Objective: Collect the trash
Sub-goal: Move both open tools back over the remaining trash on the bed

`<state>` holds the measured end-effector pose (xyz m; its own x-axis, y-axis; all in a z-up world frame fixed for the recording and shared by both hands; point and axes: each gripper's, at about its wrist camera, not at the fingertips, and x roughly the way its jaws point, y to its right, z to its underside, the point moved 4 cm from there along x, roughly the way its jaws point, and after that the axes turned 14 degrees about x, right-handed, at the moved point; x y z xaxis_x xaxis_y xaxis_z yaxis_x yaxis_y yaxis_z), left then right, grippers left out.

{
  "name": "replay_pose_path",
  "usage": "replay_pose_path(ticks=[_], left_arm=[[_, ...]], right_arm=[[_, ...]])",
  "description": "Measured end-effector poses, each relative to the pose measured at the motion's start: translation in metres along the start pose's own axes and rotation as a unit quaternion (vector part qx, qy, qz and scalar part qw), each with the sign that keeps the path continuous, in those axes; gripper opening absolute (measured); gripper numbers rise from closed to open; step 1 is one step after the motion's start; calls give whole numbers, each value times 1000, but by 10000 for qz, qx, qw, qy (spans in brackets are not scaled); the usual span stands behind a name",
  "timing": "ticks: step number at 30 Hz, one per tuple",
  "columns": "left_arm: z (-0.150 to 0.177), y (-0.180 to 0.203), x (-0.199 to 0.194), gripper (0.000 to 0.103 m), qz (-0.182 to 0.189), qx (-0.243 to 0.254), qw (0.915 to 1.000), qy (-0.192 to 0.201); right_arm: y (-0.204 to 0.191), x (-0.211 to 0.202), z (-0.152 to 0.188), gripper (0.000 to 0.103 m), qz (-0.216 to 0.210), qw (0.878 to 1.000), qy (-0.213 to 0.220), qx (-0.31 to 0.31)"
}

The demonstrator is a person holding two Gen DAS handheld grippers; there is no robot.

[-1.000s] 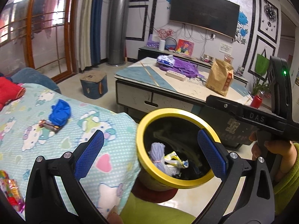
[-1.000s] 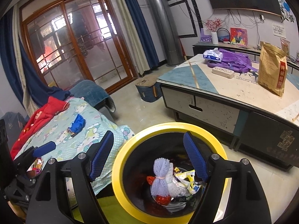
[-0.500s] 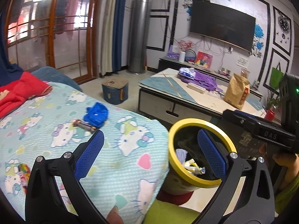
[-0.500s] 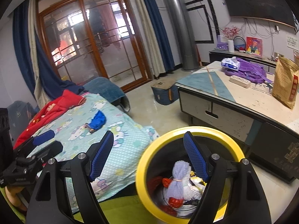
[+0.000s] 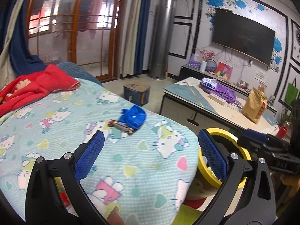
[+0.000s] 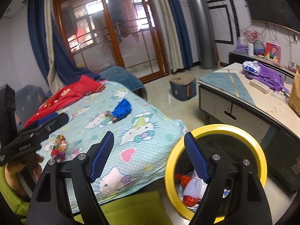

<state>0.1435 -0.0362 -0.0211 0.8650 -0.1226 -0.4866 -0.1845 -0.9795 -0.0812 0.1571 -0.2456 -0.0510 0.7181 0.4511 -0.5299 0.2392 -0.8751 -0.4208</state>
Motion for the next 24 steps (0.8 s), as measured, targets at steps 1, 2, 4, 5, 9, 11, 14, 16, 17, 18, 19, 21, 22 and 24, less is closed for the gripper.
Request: replay_pose_path(ticks=[1, 2, 4, 5, 9, 11, 14, 16, 17, 18, 19, 21, 22, 24], left_arm=[[1, -4, -1, 92, -43, -37, 10000, -7], [2, -8, -2, 92, -81, -66, 9999, -15], [4, -17, -3, 92, -178, -120, 9998, -32], [5, -21, -4, 92, -221, -147, 9996, -41], [10, -38, -8, 92, -410, -272, 9987, -97], [13, -47, -9, 92, -503, -338, 9981, -125], [16, -55, -11, 92, -587, -413, 9973, -161], [18, -62, -13, 92, -651, -445, 9968, -158], [19, -66, -14, 92, -688, -461, 9964, -162], [19, -68, -14, 92, -717, -475, 9962, -167], [20, -73, -15, 92, -750, -492, 9958, -174], [23, -81, -16, 92, -826, -543, 9949, -203], [25, -86, -16, 92, -867, -575, 9943, -225], [31, -97, -16, 92, -961, -671, 9926, -305]], right_arm=[[-3, 2, 1, 75, -19, 10000, -31, -29], [-5, 3, 2, 75, -31, 10000, -59, -47], [-12, 7, 4, 75, -75, 9999, -133, -77], [-14, 9, 5, 75, -92, 9998, -154, -86], [-26, 17, 7, 75, -157, 9994, -237, -185], [-33, 21, 7, 75, -192, 9992, -264, -252], [-43, 27, 6, 75, -236, 9988, -285, -327], [-48, 31, 6, 75, -268, 9985, -310, -374], [-51, 34, 6, 75, -274, 9983, -321, -394], [-54, 37, 6, 75, -301, 9981, -331, -423], [-57, 39, 6, 75, -317, 9979, -338, -454], [-64, 47, 4, 75, -340, 9975, -360, -510], [-68, 52, 3, 75, -353, 9972, -369, -551], [-75, 61, 2, 75, -356, 9968, -389, -606]])
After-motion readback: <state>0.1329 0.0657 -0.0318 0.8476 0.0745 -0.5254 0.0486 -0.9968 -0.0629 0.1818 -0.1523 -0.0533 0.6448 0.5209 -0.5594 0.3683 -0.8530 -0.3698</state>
